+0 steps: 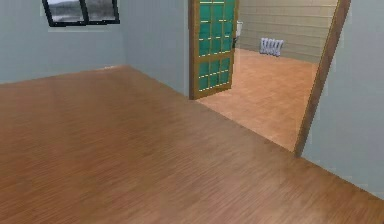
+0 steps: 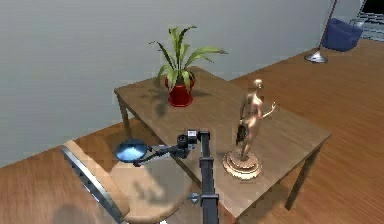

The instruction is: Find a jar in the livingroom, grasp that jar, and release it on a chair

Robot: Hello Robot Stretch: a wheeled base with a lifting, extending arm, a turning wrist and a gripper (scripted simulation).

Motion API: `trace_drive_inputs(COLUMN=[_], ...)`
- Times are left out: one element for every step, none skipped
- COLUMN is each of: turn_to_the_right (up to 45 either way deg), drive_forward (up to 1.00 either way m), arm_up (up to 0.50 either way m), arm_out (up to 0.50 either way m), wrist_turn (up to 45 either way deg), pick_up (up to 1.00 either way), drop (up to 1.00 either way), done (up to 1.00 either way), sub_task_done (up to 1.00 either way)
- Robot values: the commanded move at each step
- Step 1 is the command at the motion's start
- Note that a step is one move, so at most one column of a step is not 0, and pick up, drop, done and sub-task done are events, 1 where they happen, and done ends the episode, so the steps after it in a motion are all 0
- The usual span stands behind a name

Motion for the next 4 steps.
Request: trace_drive_inputs(turn_to_the_right=[0.0,0.0,0.0,0.0], drive_forward=[0.0,0.0,0.0,0.0], arm_up=[-0.32,0.0,0.1,0.0], arm_out=[0.0,0.0,0.0,-0.08], wrist_turn=[0.0,0.0,0.0,0.0], pick_up=[0.0,0.0,0.0,0.0], drop=[0.0,1.0,0.0,0.0], done=[0.0,0.0,0.0,0.0], sub_task_done=[0.0,0.0,0.0,0.0])
